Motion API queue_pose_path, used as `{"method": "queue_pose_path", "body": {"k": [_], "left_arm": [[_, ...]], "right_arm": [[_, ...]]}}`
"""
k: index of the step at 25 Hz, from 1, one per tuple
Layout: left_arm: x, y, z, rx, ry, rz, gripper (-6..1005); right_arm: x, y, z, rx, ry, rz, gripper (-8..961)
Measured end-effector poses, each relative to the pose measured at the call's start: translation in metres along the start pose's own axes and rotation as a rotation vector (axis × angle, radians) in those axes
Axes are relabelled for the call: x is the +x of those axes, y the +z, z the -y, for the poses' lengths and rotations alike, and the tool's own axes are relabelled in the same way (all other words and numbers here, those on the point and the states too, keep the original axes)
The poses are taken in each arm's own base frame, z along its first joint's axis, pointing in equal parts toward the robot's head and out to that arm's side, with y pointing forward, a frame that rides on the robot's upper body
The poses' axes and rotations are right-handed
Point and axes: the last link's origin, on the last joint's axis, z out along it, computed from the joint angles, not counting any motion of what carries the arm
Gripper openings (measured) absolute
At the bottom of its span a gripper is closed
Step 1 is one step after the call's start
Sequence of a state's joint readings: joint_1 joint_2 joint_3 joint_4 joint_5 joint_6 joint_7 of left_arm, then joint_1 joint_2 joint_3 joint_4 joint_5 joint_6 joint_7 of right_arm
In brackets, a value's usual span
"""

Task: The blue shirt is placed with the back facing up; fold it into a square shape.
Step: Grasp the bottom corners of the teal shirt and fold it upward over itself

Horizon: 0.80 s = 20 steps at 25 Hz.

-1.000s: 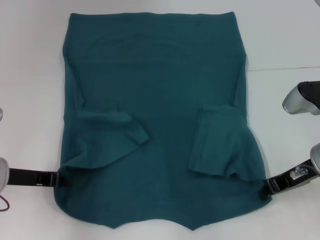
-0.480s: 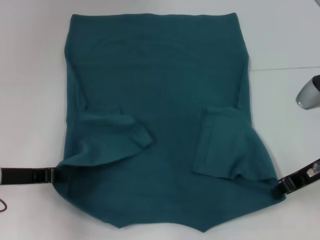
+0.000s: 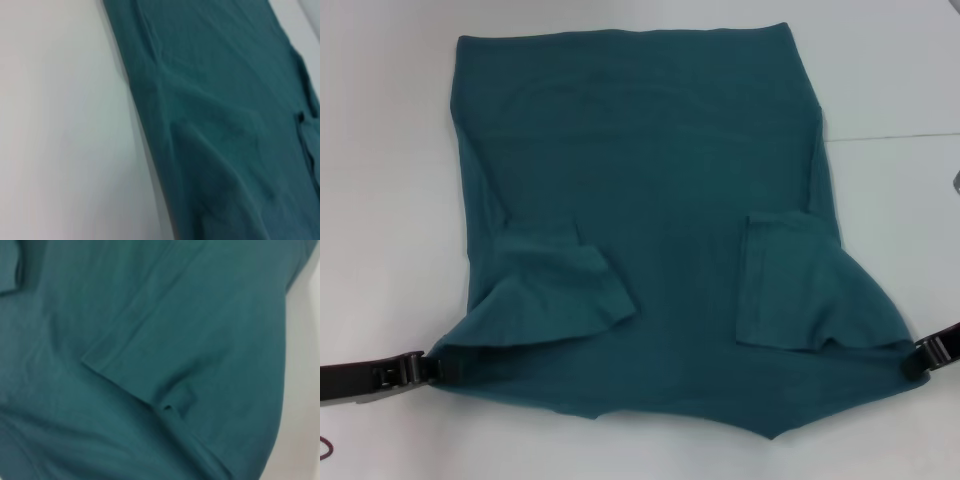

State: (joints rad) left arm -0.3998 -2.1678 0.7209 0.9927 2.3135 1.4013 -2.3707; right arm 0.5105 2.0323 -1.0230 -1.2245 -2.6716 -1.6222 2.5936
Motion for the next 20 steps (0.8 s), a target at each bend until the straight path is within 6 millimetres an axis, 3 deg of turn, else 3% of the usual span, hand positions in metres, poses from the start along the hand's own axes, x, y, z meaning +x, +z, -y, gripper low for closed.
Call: {"method": "queue_pose_path", "body": {"k": [8,20], "left_arm": [[-0.015,-0.008,-0.003,-0.102,-0.087,-0.034,6],[-0.032,-0.017,-0.014,-0.185,-0.128,0.057,6]], "right_arm": [[0.004,-0.004,0.008,-0.014,0.015,0.019,56],[0.012,-0.006,-0.004,-0.074,-0.015,-0.038,56]]}}
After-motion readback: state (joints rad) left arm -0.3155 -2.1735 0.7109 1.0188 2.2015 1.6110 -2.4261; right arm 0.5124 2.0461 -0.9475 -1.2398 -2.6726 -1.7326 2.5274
